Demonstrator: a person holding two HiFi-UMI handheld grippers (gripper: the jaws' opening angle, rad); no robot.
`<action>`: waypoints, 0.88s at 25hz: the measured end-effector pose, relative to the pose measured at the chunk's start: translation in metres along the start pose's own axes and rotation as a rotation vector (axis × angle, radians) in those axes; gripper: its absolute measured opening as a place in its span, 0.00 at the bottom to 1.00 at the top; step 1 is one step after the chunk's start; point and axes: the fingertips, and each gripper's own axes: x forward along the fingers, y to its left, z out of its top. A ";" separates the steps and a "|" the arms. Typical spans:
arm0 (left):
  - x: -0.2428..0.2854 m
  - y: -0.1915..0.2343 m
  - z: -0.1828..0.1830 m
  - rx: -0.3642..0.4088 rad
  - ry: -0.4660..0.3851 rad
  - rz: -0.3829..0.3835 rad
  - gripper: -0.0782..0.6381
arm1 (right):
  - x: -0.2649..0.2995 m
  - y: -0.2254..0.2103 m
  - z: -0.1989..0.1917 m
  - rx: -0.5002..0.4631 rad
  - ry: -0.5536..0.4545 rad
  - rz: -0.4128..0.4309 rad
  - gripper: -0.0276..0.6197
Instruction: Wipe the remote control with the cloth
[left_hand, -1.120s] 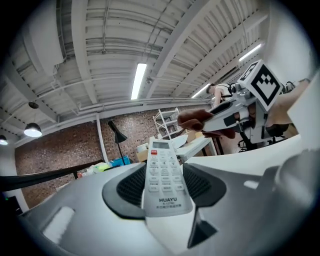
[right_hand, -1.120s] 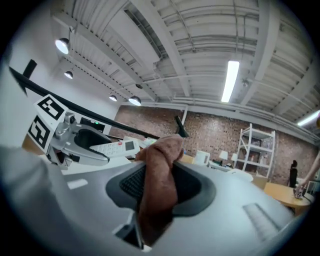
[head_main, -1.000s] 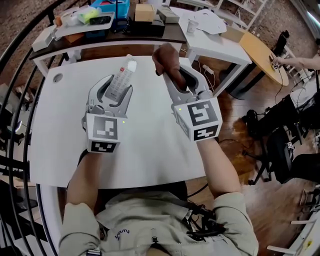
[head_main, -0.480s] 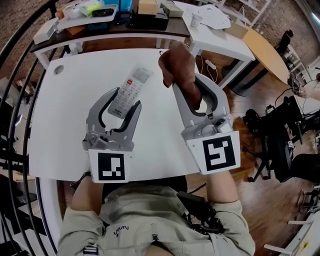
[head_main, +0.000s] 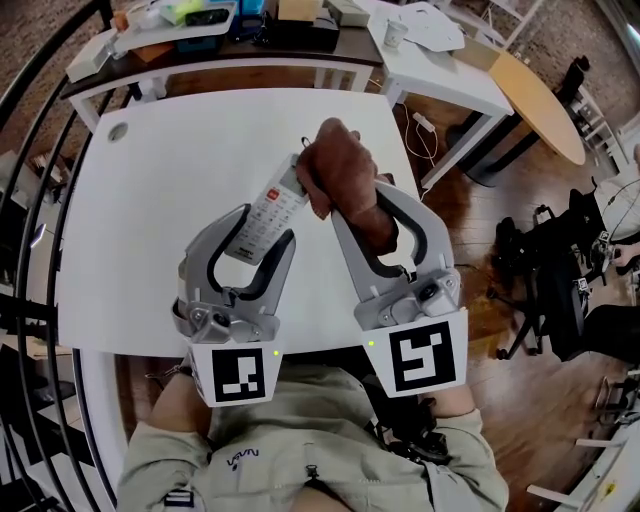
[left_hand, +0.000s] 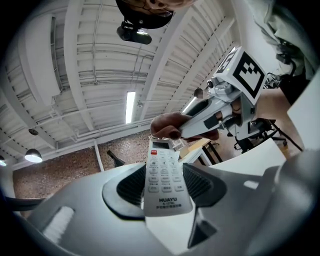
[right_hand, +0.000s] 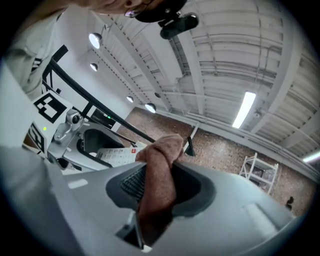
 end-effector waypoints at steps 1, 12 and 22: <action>-0.001 0.000 0.000 0.006 -0.001 0.002 0.45 | 0.000 0.005 -0.003 -0.017 0.019 0.020 0.24; -0.001 -0.001 -0.005 0.049 0.011 0.017 0.45 | -0.004 0.066 -0.012 -0.139 0.119 0.267 0.24; -0.002 -0.012 -0.015 0.093 0.021 -0.001 0.45 | -0.016 0.103 -0.015 -0.272 0.136 0.467 0.24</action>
